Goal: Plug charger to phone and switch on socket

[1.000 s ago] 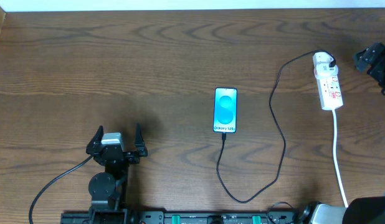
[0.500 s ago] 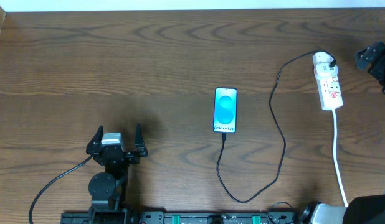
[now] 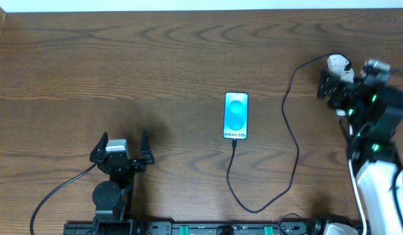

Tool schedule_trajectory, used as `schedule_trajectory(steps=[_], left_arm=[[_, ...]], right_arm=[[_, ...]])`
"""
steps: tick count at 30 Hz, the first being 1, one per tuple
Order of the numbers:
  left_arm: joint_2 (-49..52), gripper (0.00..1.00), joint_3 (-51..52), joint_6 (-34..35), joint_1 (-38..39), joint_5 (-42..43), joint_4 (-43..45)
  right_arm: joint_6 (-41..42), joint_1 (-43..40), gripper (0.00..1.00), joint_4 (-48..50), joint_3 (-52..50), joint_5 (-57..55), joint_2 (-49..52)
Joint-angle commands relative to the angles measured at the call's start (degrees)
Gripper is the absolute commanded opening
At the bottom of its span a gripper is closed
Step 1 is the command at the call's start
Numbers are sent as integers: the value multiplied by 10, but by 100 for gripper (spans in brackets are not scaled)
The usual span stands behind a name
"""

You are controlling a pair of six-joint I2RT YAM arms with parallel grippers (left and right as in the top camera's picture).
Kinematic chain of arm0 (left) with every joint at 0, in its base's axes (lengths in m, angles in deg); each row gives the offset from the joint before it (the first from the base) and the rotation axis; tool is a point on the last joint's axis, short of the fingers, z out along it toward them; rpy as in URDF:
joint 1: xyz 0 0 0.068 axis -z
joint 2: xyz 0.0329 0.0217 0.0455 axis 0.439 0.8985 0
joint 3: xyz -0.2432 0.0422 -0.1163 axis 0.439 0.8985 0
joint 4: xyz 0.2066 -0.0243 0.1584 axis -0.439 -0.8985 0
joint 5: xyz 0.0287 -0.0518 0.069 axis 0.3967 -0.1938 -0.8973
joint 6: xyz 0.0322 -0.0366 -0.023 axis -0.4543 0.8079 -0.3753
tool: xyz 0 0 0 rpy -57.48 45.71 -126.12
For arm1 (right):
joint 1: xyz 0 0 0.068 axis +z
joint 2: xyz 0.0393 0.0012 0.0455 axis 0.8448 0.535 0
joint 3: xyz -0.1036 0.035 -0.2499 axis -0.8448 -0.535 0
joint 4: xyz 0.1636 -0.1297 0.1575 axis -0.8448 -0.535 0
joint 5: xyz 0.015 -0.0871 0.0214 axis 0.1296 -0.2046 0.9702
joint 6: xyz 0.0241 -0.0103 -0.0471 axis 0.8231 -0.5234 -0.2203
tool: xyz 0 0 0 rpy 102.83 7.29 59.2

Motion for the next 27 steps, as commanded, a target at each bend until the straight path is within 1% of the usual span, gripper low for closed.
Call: schedule_trajectory(steps=[1,6,7,14,20,21,27], left_arm=[[-3,100,11,-10,-3,-16,-22],[-3,100,11,-10,-3,-16,-22],[-3,100,11,-10,-3,-16,-22],[-3,100,11,-10,-3,-16,-22],[-3,100,11,-10,-3,-16,-22],[-3,100,11,-10,-3,-16,-22],[-3,100,11,-10,-3,-16,-22]], right_arm=[[1,2,99,65,-87,-48,-62],[1,2,99,176,-214,-82,-158],[1,2,99,195,-249,-91,-193],[1,2,99,196,-349,-99,-342],[1,29,99,72,-353,-147,-476],[1,41,99,36,-353,-165,-515],[-2,71,99,-78,-353,-200,-637]])
